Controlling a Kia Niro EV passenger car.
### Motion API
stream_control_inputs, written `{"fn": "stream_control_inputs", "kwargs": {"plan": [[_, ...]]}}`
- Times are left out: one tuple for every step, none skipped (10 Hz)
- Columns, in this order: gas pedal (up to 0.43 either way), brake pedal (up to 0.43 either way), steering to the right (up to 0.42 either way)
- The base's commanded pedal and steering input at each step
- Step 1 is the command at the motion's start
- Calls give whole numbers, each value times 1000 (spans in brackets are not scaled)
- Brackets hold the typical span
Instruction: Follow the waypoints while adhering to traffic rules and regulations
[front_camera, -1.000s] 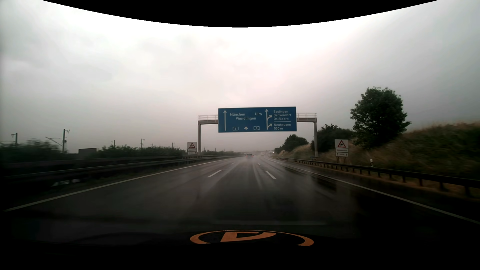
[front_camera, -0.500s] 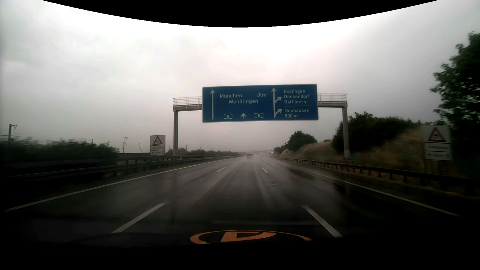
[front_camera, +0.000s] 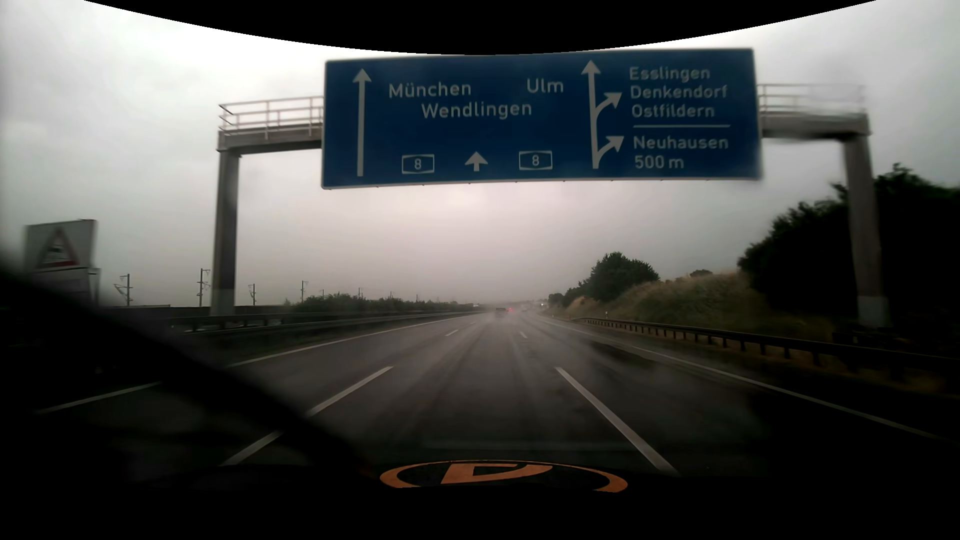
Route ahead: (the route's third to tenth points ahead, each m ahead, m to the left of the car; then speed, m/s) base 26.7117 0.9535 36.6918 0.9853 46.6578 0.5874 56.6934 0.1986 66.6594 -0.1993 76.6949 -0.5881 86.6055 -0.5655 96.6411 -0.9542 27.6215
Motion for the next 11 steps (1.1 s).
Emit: {"fn": "stream_control_inputs", "kwargs": {"plan": [[260, 0, 2], [260, 0, 2], [260, 0, 1], [260, 0, 1], [260, 0, 1], [260, 0, 2], [260, 0, 2], [260, 0, 2], [260, 0, 2], [248, 0, 2], [248, 0, 2]]}}
